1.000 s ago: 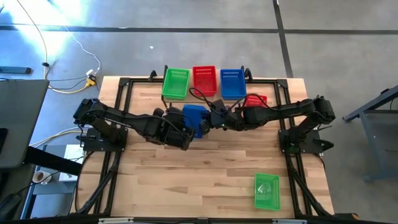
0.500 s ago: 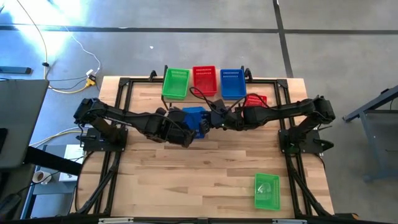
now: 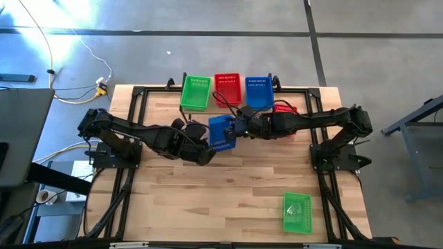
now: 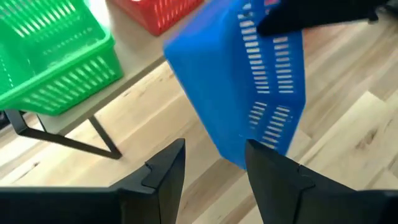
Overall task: Stack baskets on shelf by color
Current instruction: Stack the blue bin on top of the stacked blue bins on the shelf
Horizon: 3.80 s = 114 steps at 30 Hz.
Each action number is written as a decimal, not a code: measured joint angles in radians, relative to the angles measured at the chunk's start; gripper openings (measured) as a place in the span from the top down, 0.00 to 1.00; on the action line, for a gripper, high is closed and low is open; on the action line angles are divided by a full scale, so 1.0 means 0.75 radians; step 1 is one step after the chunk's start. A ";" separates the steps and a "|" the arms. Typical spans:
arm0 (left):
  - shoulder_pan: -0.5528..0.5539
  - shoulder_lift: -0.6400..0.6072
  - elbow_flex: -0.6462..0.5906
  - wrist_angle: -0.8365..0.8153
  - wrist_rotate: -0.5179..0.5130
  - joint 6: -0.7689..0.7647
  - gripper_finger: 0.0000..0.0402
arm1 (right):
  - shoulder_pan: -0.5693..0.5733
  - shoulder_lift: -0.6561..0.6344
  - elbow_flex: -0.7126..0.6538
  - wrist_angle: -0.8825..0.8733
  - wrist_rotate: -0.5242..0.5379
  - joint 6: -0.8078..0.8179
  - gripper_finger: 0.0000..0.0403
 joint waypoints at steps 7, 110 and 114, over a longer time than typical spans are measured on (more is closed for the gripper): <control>-0.005 -0.064 0.000 -0.030 -0.023 0.073 0.61 | -0.022 -0.001 0.128 -0.126 0.005 -0.057 1.00; 0.759 -0.153 -0.001 -0.052 -0.066 0.911 0.61 | -1.289 0.363 0.979 -1.322 -1.203 -0.688 1.00; 0.761 -0.153 -0.001 -0.051 -0.065 0.910 0.61 | -1.285 0.363 0.976 -1.321 -1.190 -0.698 1.00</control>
